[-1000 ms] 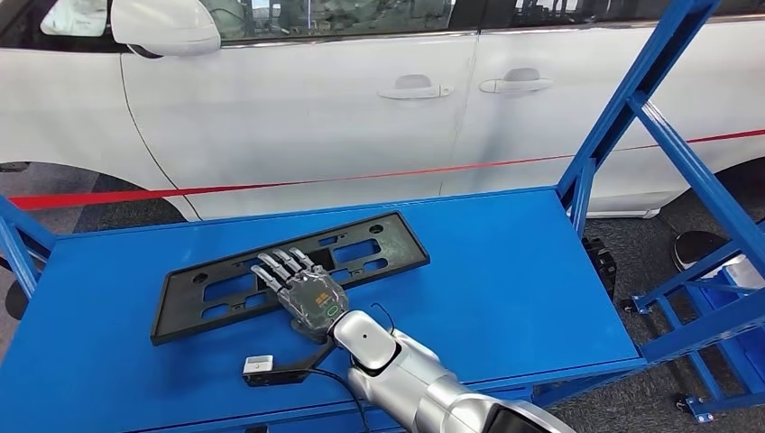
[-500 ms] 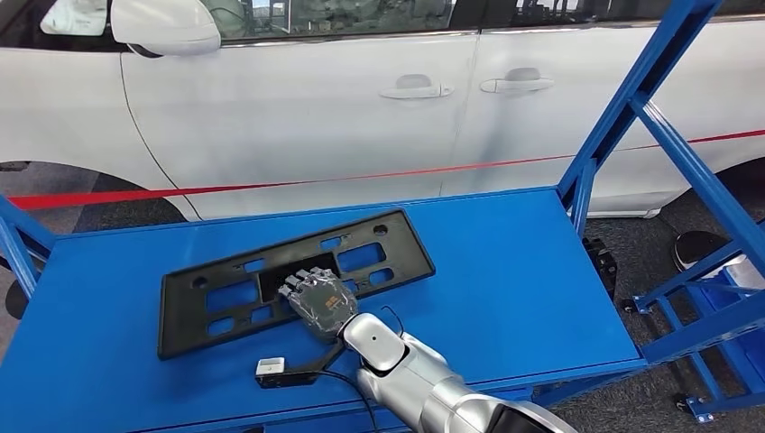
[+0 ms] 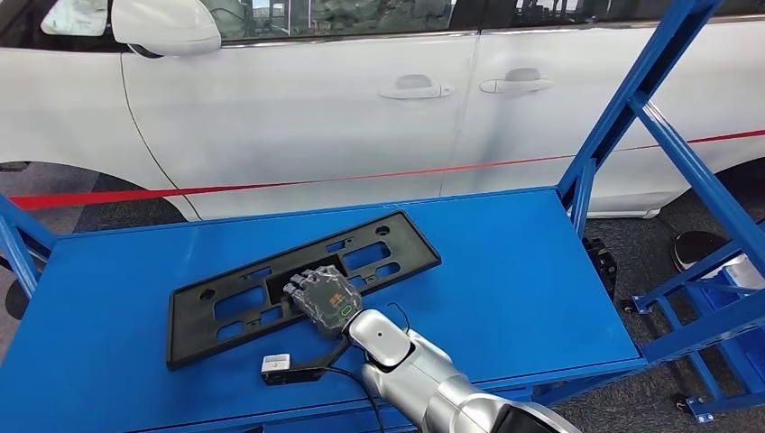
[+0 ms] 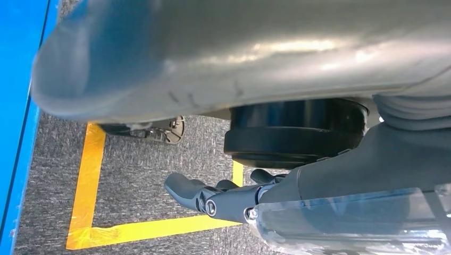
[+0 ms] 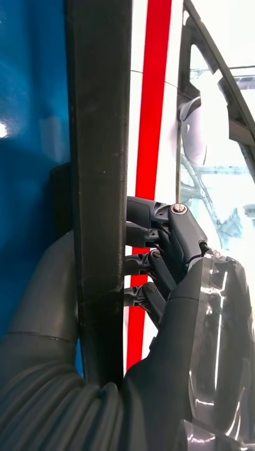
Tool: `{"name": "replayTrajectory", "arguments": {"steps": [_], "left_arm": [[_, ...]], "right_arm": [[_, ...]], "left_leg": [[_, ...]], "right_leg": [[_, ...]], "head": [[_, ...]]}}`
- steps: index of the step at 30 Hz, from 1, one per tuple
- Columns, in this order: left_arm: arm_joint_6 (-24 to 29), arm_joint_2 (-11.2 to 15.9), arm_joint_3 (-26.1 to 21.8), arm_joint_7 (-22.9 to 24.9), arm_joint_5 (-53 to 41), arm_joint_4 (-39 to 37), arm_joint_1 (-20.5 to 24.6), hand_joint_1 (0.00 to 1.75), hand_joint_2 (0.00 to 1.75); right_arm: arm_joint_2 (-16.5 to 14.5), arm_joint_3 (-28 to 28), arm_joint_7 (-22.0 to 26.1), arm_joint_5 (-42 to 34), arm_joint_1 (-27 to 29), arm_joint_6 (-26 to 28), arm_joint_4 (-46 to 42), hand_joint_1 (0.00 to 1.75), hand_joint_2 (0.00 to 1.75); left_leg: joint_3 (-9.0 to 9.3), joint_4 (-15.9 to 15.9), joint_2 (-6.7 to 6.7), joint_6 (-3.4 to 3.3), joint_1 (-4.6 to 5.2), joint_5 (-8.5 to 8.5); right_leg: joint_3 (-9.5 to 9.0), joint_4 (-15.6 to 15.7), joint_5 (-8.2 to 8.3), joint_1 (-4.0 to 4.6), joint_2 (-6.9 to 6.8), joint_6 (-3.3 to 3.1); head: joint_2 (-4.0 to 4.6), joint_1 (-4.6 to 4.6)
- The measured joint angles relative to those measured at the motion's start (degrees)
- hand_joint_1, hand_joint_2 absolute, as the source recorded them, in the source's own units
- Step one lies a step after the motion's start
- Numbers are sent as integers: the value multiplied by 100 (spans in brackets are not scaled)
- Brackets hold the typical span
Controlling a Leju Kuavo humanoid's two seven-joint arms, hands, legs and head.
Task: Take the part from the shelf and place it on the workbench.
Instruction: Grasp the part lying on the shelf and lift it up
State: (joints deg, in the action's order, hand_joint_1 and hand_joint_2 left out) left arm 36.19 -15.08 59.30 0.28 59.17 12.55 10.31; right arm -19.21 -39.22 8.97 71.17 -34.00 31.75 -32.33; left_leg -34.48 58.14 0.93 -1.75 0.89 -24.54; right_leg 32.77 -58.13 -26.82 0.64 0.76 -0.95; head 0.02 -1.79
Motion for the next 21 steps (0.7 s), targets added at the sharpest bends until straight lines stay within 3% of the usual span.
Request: {"name": "replayTrajectory", "arguments": {"steps": [3,6,11,17,21], "left_arm": [[-56,4,0,-44,-1,0,0,0,0],[-114,10,0,-108,2,0,0,0,0],[-123,10,4,-234,8,0,0,0,0],[-113,11,83,-255,-55,0,7,0,0],[-205,16,210,-304,-176,0,16,0,0]], "right_arm": [[0,272,666,-1145,-11,-440,-321,175,175],[2,704,1283,-2821,-153,-1352,-997,175,175],[68,1304,1431,-4951,-136,-2512,-2431,175,175],[403,1595,1275,-6151,298,-2703,-3967,175,175],[737,1778,1272,-6473,552,-2541,-4766,175,175]], "left_leg": [[3,1,-2,0,0,0],[23,1,-12,3,0,-4],[35,2,-8,-2,0,0],[-5,7,9,-16,1,17],[-21,8,13,-17,5,14]], "right_leg": [[-3,0,1,1,5,0],[-15,1,0,1,19,0],[-29,3,3,0,6,5],[2,2,15,-3,-9,13],[15,3,13,-7,-11,15]], "head": [[0,0],[0,0],[0,0],[0,0],[0,0]]}}
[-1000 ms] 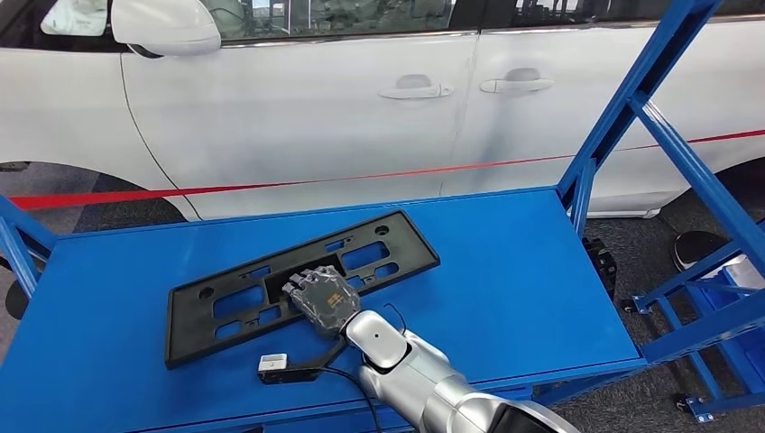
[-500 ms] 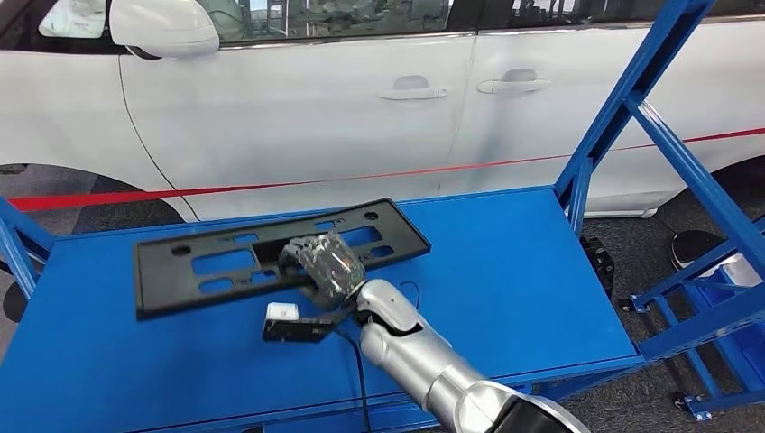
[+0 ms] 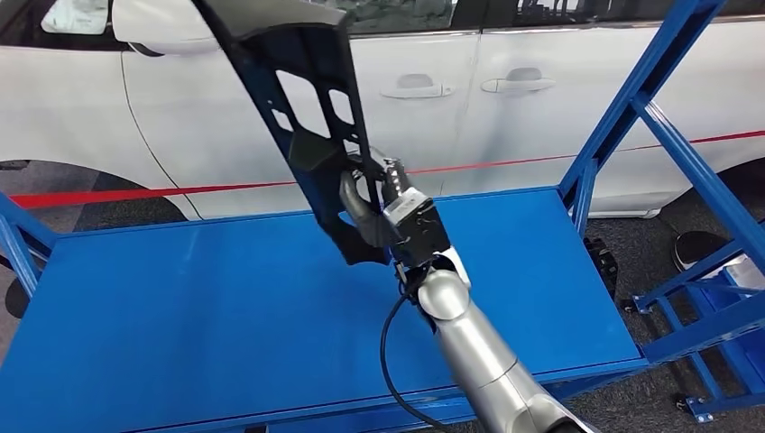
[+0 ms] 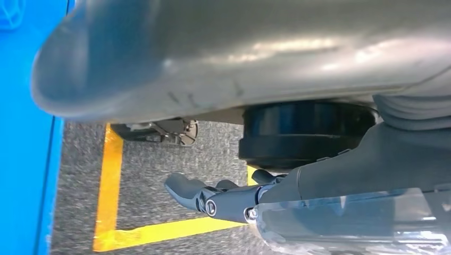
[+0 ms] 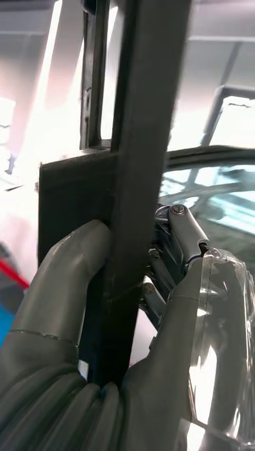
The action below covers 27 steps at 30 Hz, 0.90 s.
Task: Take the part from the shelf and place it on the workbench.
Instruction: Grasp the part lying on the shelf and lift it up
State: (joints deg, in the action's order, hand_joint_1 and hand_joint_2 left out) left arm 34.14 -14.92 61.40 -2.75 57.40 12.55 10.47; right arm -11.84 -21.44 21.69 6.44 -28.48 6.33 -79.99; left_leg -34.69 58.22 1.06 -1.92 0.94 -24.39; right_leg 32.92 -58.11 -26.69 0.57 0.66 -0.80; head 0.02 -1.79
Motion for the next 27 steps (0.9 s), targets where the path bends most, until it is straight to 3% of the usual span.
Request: {"name": "replayTrajectory", "arguments": {"steps": [2,6,8,14,27], "left_arm": [[-87,4,77,-52,-70,0,4,0,0],[-864,51,394,47,-457,-38,29,0,175],[-1018,65,604,-11,-492,-94,33,0,175],[-471,34,673,-708,-81,-118,10,0,175],[-517,27,648,-526,461,-118,28,0,175]], "right_arm": [[157,106,53,-162,141,98,-290,175,175],[403,366,129,-817,268,186,-643,175,175],[487,494,136,-976,248,209,-713,175,175],[685,569,244,-932,423,174,-977,175,175],[690,412,135,-864,277,-98,-832,175,175]], "left_leg": [[-6,0,2,-2,2,-2],[-10,-2,10,-3,15,-3],[-3,-6,18,-7,27,-1],[-11,-7,15,-10,26,1],[-13,-8,15,-10,23,2]], "right_leg": [[5,1,-1,-2,-1,2],[14,0,-2,-13,2,3],[12,-2,-5,-22,-1,7],[15,-4,-6,-24,-4,10],[15,-6,-6,-22,-8,10]], "head": [[0,0],[0,0],[0,0],[0,2],[0,2]]}}
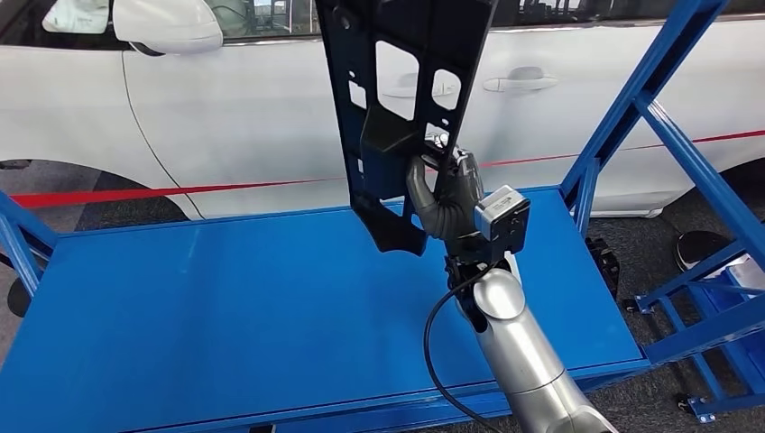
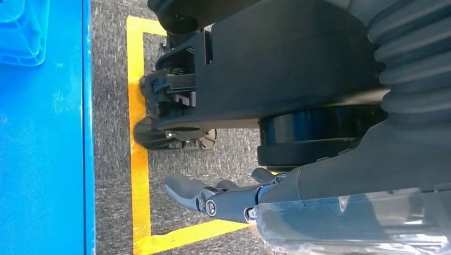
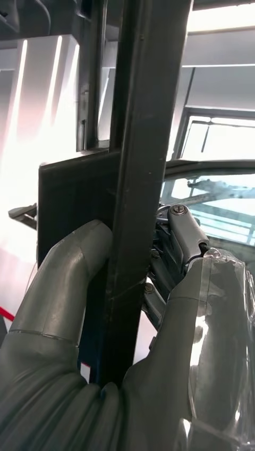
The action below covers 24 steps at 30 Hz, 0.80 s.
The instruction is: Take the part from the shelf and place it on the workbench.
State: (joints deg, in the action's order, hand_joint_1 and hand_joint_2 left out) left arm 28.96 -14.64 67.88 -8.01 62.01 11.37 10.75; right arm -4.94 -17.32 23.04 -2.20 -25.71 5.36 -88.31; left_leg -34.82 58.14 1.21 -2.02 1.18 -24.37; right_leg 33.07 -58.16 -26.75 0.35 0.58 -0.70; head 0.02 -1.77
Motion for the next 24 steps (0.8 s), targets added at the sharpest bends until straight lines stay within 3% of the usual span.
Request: {"name": "replayTrajectory", "arguments": {"steps": [4,9,24], "left_arm": [[-221,-2,-8,58,-10,0,11,0,175],[-735,-12,-8,643,-117,15,213,0,175],[-1083,-19,-8,579,-28,84,248,0,175]], "right_arm": [[-7,-20,-32,-105,-29,-88,95,175,175],[-120,-22,-123,-210,-328,-211,428,175,175],[-253,-27,-136,-201,-504,-227,737,175,175]], "left_leg": [[-1,0,2,0,1,0],[-1,1,7,-13,10,9],[-4,5,5,-13,6,9]], "right_leg": [[1,0,0,0,-1,0],[4,-6,2,-2,-10,3],[6,-5,4,-2,-10,5]], "head": [[0,-1],[0,-1],[0,-2]]}}
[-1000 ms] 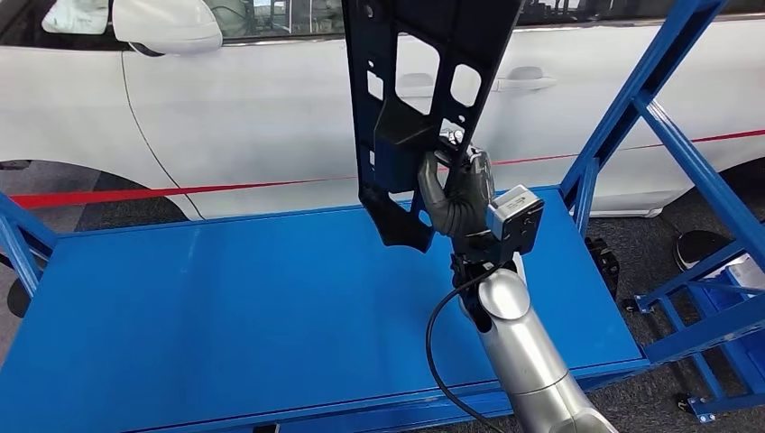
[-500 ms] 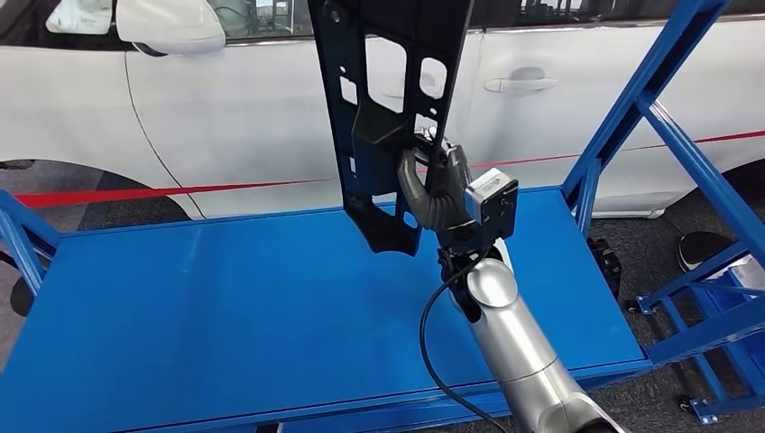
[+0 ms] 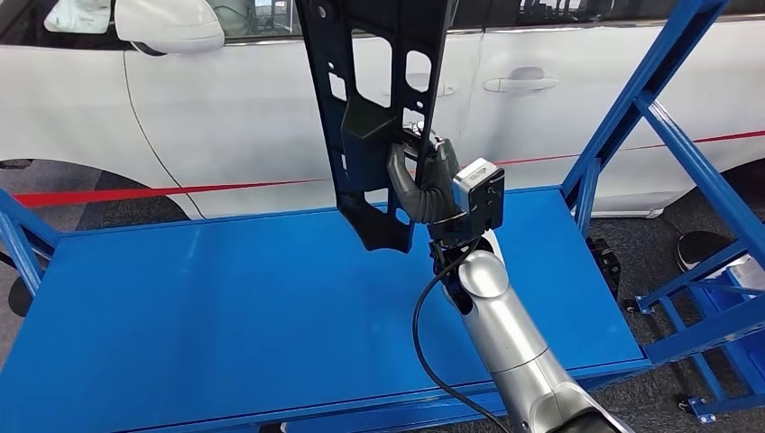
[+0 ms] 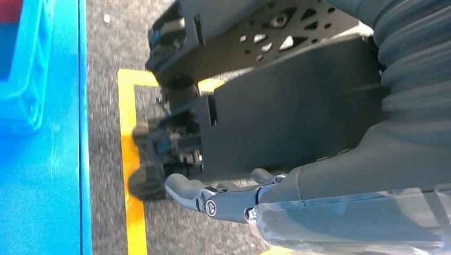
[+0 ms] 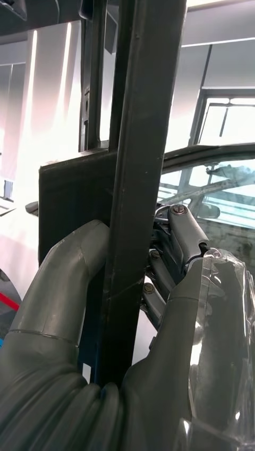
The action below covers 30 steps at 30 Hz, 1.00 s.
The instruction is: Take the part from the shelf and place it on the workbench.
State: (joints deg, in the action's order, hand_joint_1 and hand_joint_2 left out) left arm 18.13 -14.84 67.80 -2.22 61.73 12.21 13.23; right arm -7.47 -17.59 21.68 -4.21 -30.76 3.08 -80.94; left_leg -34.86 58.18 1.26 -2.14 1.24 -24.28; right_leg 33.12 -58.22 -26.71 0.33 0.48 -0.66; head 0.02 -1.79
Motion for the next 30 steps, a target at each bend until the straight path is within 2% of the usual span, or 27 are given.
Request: {"name": "replayTrajectory", "arguments": {"steps": [6,12,30], "left_arm": [[-329,2,0,88,80,1,5,0,175],[-365,2,0,-3,50,1,4,0,175],[-484,4,2,-114,-43,1,-2,0,175]], "right_arm": [[0,2,13,-8,1,54,-1,175,175],[1,21,148,-104,48,223,-62,175,175],[2,33,153,34,204,483,-194,175,175]], "left_leg": [[1,0,0,0,0,0],[1,0,-1,0,0,0],[-4,14,-1,-11,19,-8]], "right_leg": [[0,0,0,0,0,0],[1,0,0,-1,1,0],[1,4,4,-22,0,20]], "head": [[0,0],[0,0],[0,0]]}}
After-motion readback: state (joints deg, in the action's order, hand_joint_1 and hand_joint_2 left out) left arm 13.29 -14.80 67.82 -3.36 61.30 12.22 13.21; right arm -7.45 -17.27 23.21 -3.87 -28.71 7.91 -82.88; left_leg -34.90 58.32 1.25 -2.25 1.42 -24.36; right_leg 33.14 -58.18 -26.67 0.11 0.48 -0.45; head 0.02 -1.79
